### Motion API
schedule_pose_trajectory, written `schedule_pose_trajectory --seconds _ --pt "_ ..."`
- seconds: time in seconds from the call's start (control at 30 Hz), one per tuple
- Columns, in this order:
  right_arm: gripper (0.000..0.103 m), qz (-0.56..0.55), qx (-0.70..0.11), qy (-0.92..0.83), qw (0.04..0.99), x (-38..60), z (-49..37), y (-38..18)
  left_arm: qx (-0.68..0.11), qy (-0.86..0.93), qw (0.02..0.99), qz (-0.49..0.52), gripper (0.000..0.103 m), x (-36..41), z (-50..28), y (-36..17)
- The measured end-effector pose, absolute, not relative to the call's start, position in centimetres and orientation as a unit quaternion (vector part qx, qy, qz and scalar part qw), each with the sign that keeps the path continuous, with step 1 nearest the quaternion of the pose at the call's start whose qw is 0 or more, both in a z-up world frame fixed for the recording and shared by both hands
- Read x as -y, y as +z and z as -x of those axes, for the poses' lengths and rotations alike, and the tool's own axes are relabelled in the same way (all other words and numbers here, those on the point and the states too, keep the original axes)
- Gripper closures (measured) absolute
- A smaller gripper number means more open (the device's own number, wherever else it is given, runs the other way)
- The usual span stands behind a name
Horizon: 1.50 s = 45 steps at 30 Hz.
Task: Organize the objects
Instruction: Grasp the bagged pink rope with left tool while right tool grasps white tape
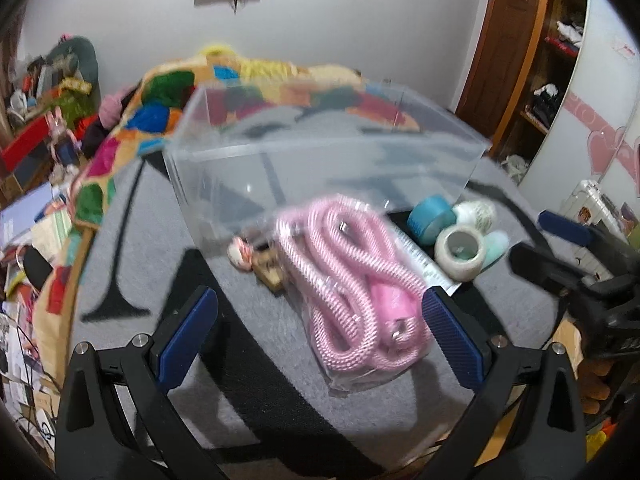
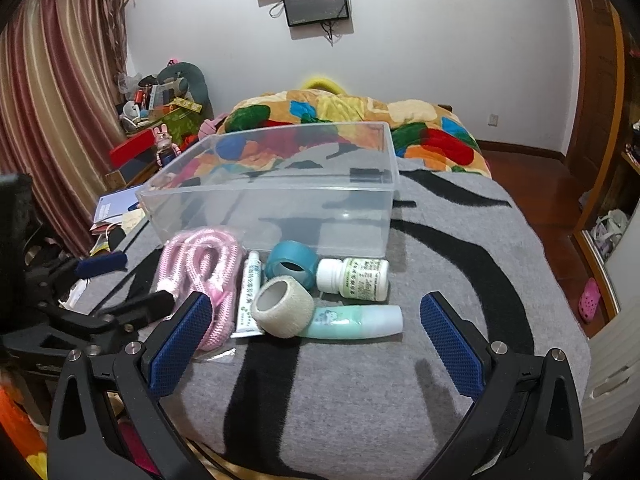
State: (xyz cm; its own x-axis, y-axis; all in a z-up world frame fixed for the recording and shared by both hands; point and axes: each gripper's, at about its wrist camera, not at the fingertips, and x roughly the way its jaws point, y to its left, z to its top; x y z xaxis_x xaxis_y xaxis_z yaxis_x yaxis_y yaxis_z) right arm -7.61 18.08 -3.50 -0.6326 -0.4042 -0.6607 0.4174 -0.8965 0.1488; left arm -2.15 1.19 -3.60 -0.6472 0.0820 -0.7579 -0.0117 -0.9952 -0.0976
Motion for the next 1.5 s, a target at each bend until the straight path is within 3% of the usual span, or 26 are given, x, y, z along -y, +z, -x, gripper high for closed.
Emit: schedule_pose_trajectory --seconds 0.2,0.43,0.7,0.97,1.07,1.13,1.23,1.5 --pt "0.003 -0.366 -0.020 -0.899 0.241 -17.7 8.0 -4.3 0.082 0.894 0.054 0.437 0.000 0.7 2.2 -4.6" --pt "0.042 -0.376 -0.062 -0.884 0.272 -15.8 8.3 -5.7 0.083 0.888 0.041 0.450 0.000 1.8 1.7 -3.7" --pt "0.064 -0.374 -0.077 -0.880 0.283 -15.0 8.6 -6.5 0.121 0.867 0.063 0.480 0.000 0.2 3.6 -4.1" --pt "0.066 -0.359 -0.072 -0.886 0.284 -16.5 7.7 -6.2 0.061 0.890 0.013 0.451 0.000 -1.7 4.4 -4.7" --pt "0.066 -0.362 -0.052 -0.886 0.284 -17.6 7.5 -5.9 0.031 0.898 0.011 0.438 0.013 -2.8 4.3 -5.0" --pt "0.066 -0.356 -0.057 -0.890 0.278 -17.6 7.1 -5.6 0.014 0.902 0.019 0.431 0.030 -3.4 3.8 -4.8" --pt "0.066 -0.348 -0.057 -0.893 0.280 -17.5 6.8 -5.1 0.011 0.902 0.035 0.429 0.045 -3.0 3.0 -4.4" --pt "0.066 -0.339 -0.051 -0.895 0.284 -17.2 6.7 -3.9 0.028 0.908 0.048 0.415 0.050 -1.7 0.3 -2.5"
